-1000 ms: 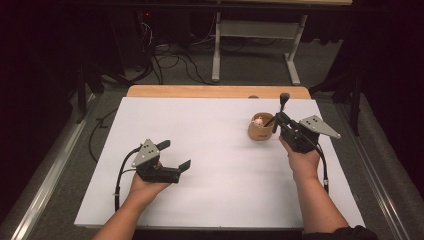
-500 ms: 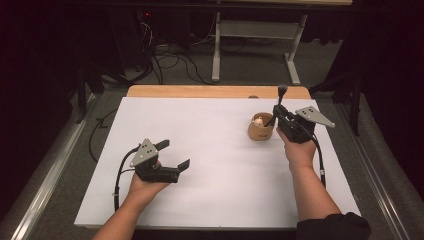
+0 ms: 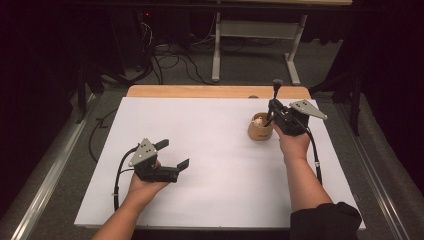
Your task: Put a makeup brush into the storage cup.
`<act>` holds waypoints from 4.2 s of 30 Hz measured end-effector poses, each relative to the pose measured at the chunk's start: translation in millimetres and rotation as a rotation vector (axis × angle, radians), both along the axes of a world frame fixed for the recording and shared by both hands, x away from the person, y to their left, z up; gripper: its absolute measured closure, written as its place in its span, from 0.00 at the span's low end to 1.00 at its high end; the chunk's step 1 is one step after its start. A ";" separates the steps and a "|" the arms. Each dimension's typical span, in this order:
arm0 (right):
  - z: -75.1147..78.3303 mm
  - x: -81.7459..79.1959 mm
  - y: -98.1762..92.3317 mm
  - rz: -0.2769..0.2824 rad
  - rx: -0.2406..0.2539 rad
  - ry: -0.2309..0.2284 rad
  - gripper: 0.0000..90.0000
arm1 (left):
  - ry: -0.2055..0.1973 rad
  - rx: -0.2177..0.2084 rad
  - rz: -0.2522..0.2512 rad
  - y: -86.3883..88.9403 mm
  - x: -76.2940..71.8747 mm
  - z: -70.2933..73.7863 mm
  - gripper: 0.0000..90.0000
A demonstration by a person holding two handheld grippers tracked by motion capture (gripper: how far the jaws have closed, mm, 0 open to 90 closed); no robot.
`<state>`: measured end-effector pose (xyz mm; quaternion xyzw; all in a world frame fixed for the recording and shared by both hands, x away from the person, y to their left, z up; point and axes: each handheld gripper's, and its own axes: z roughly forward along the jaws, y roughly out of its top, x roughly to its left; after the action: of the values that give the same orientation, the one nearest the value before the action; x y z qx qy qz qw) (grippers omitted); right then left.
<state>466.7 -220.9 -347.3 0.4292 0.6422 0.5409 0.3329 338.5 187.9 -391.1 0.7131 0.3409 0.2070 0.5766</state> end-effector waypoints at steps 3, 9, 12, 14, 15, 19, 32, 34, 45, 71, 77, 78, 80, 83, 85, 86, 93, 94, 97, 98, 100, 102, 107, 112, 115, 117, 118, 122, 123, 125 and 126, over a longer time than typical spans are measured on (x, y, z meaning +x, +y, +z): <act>-0.3 3.2 3.0 -0.003 -0.008 0.005 0.90 | -0.004 0.001 0.001 0.4 0.1 0.6 0.02; -4.4 9.1 7.2 -0.006 -0.014 0.036 0.90 | 0.000 -0.003 -0.006 2.1 -0.2 1.3 0.02; -4.4 10.3 9.2 -0.007 -0.029 0.035 0.90 | -0.001 -0.001 -0.006 2.2 -0.3 1.4 0.02; -4.4 12.0 11.2 -0.007 -0.031 0.038 0.90 | -0.004 -0.007 -0.003 2.6 -0.5 2.0 0.02; -4.9 14.3 12.8 -0.003 -0.033 0.043 0.90 | -0.002 -0.011 -0.005 3.2 -0.6 2.4 0.02; -8.0 17.1 15.2 -0.003 -0.038 0.057 0.90 | 0.000 -0.013 -0.005 4.0 -0.7 2.1 0.02; -18.4 20.8 13.6 0.014 -0.049 0.106 0.90 | -0.001 -0.018 -0.002 4.8 -0.9 2.4 0.02; -19.3 21.1 12.8 0.014 -0.047 0.106 0.90 | -0.001 -0.019 -0.001 5.2 -1.1 2.5 0.02; -23.2 23.2 11.6 0.009 -0.028 0.115 0.90 | -0.003 -0.024 0.000 4.3 -1.3 2.4 0.02; -34.2 24.0 6.3 0.001 -0.019 0.143 0.81 | -0.001 -0.027 -0.003 3.0 -1.1 1.5 0.02; -26.7 20.3 5.0 0.001 -0.011 0.130 0.75 | -0.002 -0.026 -0.003 2.0 -0.4 1.5 0.02; -25.5 19.2 4.5 -0.001 -0.013 0.130 0.75 | -0.001 -0.025 -0.002 1.9 -0.4 1.4 0.02; -23.4 17.6 2.9 -0.001 -0.016 0.129 0.75 | 0.001 -0.022 0.000 2.1 -0.2 1.3 0.02; -20.0 14.2 0.6 0.003 -0.021 0.129 0.75 | 0.002 -0.028 0.007 2.8 0.2 1.7 0.02; -19.1 12.9 0.1 0.013 -0.025 0.129 0.74 | 0.002 -0.030 0.011 3.7 0.3 1.9 0.02; -18.7 11.8 0.6 0.013 -0.027 0.132 0.74 | 0.005 -0.027 0.015 4.2 0.4 2.1 0.02; -16.4 3.2 4.5 0.046 -0.037 0.123 0.70 | 0.023 -0.012 0.021 4.5 0.9 0.4 0.02; -16.2 1.5 5.0 0.048 -0.037 0.117 0.69 | 0.022 -0.009 0.023 4.6 0.8 0.3 0.02; -16.5 -4.1 5.1 0.069 -0.028 0.126 0.63 | 0.022 -0.002 0.025 5.3 0.6 0.3 0.02; -16.8 -6.1 5.0 0.076 -0.024 0.130 0.62 | 0.021 -0.002 0.025 5.5 0.6 0.3 0.02; -17.1 -10.0 3.8 0.087 -0.029 0.129 0.59 | 0.020 -0.005 0.023 6.4 0.4 0.6 0.02; -17.2 -14.8 3.5 0.099 -0.023 0.136 0.55 | 0.016 -0.006 0.026 6.8 0.2 0.7 0.02; -20.2 -26.0 2.0 0.133 -0.014 0.133 0.46 | 0.021 -0.004 0.036 8.0 2.1 -0.7 0.01; -21.4 -34.9 -0.7 0.149 -0.002 0.131 0.36 | 0.022 -0.014 0.035 8.7 1.6 0.2 0.01; -21.1 -40.4 -3.2 0.161 0.004 0.132 0.30 | 0.021 -0.013 0.036 9.0 1.4 0.7 0.01; -21.1 -44.0 -4.4 0.165 0.013 0.129 0.25 | 0.021 -0.011 0.037 8.9 1.5 0.6 0.01; -21.1 -46.0 -5.2 0.172 0.011 0.130 0.22 | 0.021 -0.010 0.038 8.9 1.5 0.5 0.01; -22.2 -56.1 -6.5 0.174 0.012 0.129 0.14 | 0.022 -0.009 0.039 8.4 1.1 0.5 0.01; -22.7 -59.2 -6.6 0.175 0.003 0.125 0.11 | 0.021 -0.005 0.038 8.6 0.8 0.7 0.01; -23.7 -66.2 -7.2 0.174 -0.008 0.117 0.08 | 0.021 -0.008 0.038 8.2 -0.3 1.1 0.01; -24.1 -68.6 -7.9 0.175 -0.010 0.115 0.05 | 0.021 -0.007 0.037 8.2 -0.8 1.4 0.01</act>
<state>398.1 -228.9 -371.5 0.4004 0.6978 0.5392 0.2491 337.7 196.1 -389.8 0.7067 0.3607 0.2090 0.5716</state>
